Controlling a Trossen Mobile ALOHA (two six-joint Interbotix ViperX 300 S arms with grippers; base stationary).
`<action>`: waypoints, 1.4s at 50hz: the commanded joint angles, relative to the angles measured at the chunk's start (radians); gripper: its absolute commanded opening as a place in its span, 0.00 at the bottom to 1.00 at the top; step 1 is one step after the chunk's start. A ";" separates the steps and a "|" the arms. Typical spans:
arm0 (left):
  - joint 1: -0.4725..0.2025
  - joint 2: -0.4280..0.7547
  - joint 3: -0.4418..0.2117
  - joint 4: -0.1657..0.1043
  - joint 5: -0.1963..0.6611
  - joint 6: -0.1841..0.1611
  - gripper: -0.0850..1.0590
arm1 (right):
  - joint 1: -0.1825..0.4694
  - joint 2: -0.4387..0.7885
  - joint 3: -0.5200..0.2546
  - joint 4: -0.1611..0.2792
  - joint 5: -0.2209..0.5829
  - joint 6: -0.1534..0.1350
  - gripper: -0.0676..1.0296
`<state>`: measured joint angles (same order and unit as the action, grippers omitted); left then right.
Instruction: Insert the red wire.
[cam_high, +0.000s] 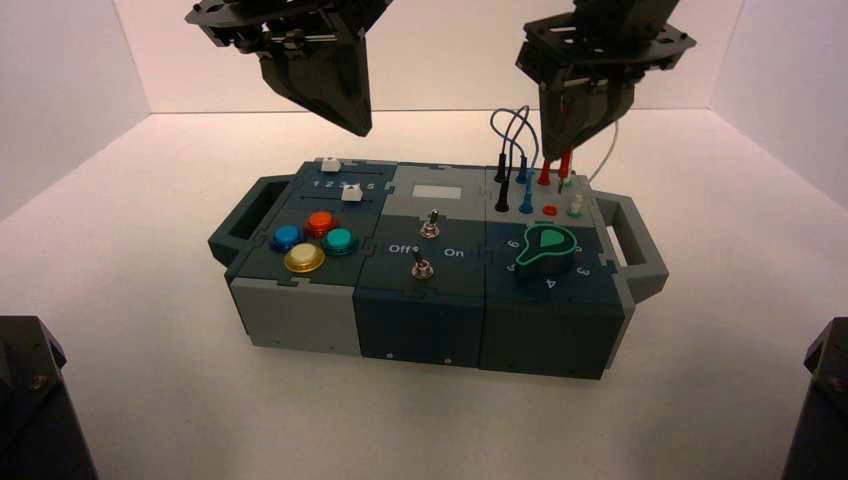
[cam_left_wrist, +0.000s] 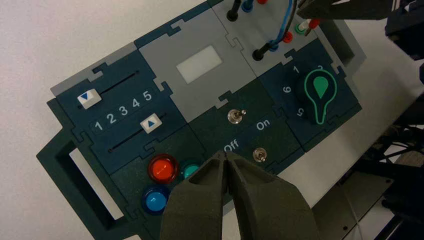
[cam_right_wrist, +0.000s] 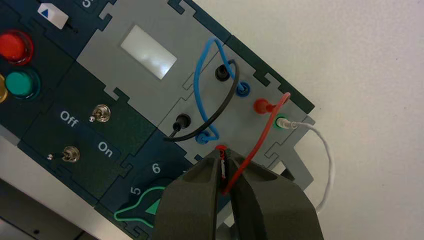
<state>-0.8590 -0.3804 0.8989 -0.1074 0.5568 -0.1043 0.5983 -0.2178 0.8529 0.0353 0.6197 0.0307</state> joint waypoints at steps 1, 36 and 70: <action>-0.002 -0.002 -0.031 0.002 -0.006 0.002 0.05 | 0.002 -0.020 -0.002 0.005 -0.023 0.006 0.04; -0.002 0.011 -0.043 0.000 -0.006 0.002 0.05 | 0.002 -0.023 0.018 0.012 -0.069 0.006 0.04; -0.002 0.012 -0.048 0.002 0.003 0.005 0.05 | 0.002 0.012 0.037 0.014 -0.114 0.009 0.04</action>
<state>-0.8590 -0.3620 0.8805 -0.1074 0.5630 -0.1043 0.5998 -0.2102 0.8989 0.0460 0.5246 0.0337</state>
